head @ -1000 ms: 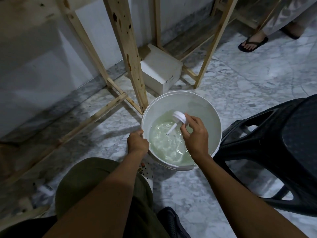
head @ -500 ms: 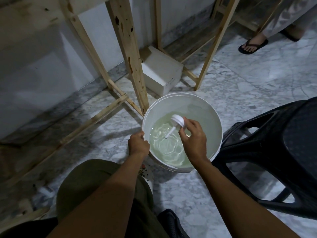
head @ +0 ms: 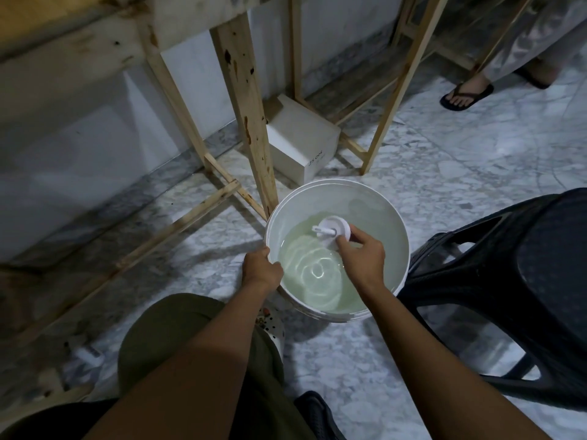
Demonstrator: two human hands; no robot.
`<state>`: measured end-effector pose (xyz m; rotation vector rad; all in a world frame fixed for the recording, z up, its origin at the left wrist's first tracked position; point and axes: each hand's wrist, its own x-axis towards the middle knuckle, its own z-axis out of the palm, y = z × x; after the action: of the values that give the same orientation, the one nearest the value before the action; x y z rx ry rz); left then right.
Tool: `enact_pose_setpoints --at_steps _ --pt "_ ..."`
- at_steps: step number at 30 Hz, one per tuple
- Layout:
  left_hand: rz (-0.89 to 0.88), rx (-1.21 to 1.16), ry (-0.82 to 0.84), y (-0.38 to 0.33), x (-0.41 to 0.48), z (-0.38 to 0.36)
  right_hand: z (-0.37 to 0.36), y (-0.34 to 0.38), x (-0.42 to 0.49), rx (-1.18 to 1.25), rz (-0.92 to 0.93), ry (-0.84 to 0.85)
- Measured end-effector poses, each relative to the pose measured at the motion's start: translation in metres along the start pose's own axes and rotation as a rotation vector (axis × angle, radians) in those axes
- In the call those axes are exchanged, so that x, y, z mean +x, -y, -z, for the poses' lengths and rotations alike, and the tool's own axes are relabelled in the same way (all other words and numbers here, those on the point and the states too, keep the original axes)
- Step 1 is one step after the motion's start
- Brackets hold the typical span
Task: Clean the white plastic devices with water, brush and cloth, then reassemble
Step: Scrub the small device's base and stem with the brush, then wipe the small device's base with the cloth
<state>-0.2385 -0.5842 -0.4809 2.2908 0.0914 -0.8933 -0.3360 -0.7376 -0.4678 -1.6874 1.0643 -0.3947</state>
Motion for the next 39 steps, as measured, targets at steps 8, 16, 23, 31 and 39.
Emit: enact_pose_setpoints --at_steps 8,16,23,31,39 --pt "-0.350 0.146 0.105 -0.043 -0.040 0.035 0.016 0.059 -0.004 0.344 -0.315 0.222" --pt "-0.641 -0.240 -0.026 -0.079 -0.119 0.119 0.023 0.166 -0.054 0.409 -0.138 0.397" --pt "-0.750 -0.283 -0.213 -0.086 -0.178 0.204 0.022 0.253 -0.109 0.450 -0.003 0.582" --pt "-0.839 -0.206 -0.394 -0.078 -0.238 0.299 0.003 0.337 -0.166 0.435 0.131 0.742" --pt "-0.809 -0.254 -0.627 -0.056 -0.249 0.365 -0.039 0.398 -0.178 0.106 0.505 0.554"
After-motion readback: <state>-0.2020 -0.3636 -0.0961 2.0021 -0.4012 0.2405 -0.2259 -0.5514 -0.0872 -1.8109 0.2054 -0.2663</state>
